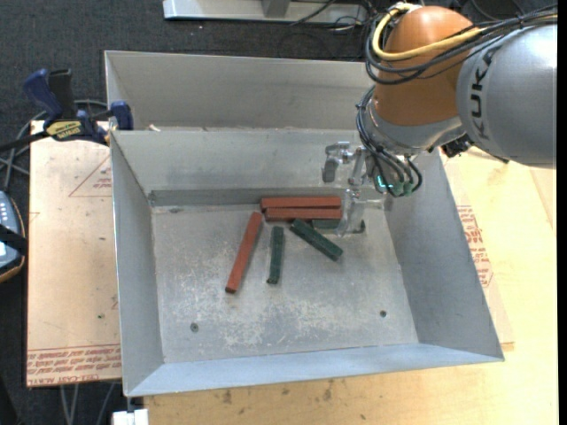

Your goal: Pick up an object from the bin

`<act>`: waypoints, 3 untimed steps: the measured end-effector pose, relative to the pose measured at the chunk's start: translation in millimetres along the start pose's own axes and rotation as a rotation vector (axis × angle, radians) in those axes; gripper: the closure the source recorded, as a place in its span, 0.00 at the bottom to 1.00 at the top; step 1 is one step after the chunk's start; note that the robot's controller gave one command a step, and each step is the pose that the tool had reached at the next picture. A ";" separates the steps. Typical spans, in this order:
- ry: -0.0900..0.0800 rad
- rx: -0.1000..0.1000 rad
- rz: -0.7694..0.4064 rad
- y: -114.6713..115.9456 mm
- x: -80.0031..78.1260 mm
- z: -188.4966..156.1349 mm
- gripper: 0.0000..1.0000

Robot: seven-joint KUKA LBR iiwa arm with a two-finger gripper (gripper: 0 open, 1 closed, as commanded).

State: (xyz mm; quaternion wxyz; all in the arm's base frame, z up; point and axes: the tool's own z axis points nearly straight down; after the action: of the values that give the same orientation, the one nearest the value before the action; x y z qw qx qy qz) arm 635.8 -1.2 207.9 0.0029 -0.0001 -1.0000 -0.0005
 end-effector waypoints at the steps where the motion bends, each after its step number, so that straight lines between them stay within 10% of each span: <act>1: -0.008 0.000 0.000 0.0 -1.5 -5.1 0.00; 2: -0.012 -0.001 0.163 -9.3 3.8 38.6 0.00; 3: -0.006 0.000 0.088 -15.8 7.5 57.5 0.00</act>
Offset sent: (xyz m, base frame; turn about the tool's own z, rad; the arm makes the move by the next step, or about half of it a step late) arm -0.0078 -0.0128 -0.0560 0.2198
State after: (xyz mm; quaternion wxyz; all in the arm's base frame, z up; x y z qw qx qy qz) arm 628.0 -17.0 150.4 0.0001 -0.0441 -0.9990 -0.0002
